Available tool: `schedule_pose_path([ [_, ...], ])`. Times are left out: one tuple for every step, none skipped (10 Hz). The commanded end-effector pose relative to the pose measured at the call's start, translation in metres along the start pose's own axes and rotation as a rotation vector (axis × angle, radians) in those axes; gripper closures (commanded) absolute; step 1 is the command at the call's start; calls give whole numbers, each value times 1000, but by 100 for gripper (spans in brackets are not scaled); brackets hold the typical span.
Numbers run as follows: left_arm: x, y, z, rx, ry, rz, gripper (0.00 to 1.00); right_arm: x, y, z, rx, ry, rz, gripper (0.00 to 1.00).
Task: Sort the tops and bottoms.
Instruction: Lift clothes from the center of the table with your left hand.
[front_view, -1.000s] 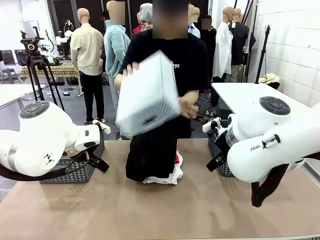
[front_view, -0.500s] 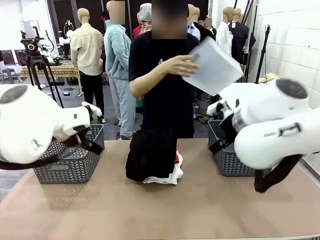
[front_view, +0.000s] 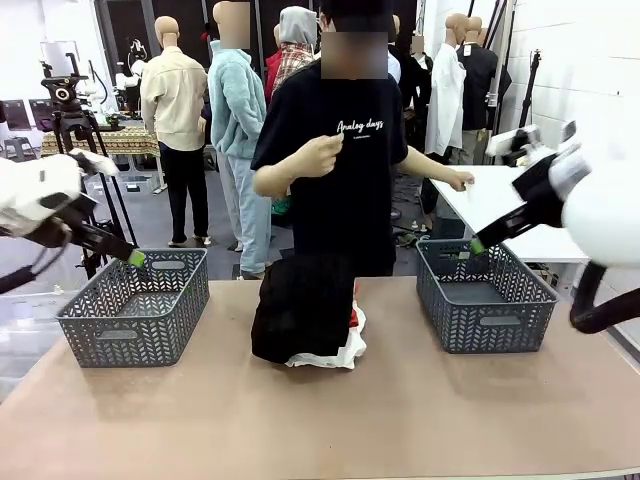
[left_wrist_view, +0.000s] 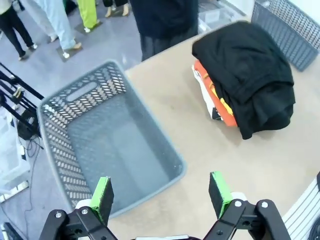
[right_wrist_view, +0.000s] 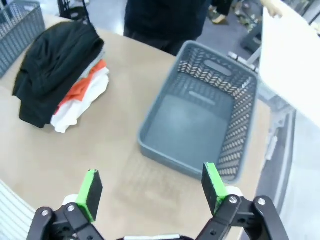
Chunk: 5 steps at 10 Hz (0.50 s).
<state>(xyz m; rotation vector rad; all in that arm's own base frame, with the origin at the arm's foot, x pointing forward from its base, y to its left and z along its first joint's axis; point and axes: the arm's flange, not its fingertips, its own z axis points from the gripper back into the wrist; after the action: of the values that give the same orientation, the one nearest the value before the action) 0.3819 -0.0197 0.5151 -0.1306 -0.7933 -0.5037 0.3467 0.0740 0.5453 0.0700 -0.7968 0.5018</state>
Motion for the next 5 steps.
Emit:
schedule_pose_path([
  [-50,-6,9,-43,-29,31,0,-90,6,7,26,-41,-25,0],
  [-51,-9,12,-69,-26,24,0,-93,5,9,30,-52,-39,0],
  [-52,-12,16,-80,-31,21,0,-95,5,12,31,-57,-44,0],
  [-53,-13,15,-77,-36,16,0,-96,3,11,24,-67,-49,0],
  [-54,-13,14,-53,-39,18,0,-93,1,5,8,-57,-50,0],
])
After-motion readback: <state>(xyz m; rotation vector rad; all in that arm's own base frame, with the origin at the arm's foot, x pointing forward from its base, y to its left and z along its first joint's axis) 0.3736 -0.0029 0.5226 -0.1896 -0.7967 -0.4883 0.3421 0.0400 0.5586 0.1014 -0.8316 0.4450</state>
